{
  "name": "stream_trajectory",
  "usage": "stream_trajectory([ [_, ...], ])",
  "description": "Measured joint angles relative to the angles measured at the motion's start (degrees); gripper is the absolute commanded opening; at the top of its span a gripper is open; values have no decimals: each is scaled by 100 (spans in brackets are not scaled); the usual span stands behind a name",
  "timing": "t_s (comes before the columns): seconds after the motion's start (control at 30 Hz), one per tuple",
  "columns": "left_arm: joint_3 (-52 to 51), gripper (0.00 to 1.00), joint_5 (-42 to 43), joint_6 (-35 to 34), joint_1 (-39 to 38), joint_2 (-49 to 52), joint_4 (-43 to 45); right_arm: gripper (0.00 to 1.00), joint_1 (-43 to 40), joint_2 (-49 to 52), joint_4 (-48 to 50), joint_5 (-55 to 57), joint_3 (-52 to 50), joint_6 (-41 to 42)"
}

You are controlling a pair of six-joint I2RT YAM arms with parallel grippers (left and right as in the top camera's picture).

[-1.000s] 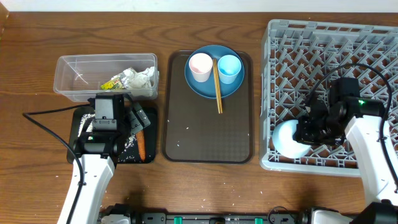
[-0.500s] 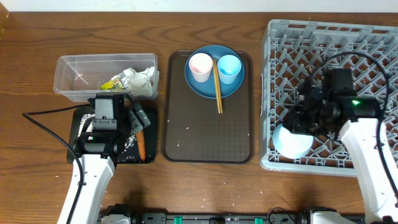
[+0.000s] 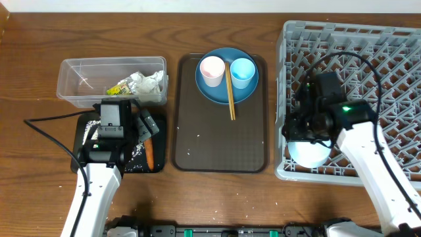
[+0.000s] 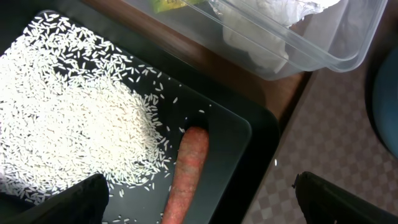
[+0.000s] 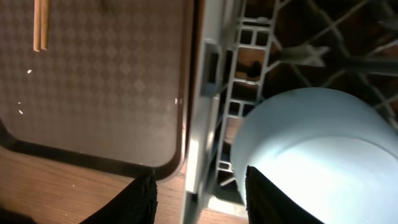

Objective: Sort waste into correct bins and load items into the dishwasher rack

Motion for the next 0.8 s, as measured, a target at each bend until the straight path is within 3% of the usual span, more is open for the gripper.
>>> stream_trajectory([
  [0.27,0,98,0,0,0,0,0,39,345,590,205,42,-7,151],
  [0.4,0,98,0,0,0,0,0,23,358,715,199,70,-9,199],
  [0.57,0,98,0,0,0,0,2,15,356,728,122,157,-9,243],
  [0.8,0,98,0,0,0,0,0,14,358,728,-160,164,-9,254],
])
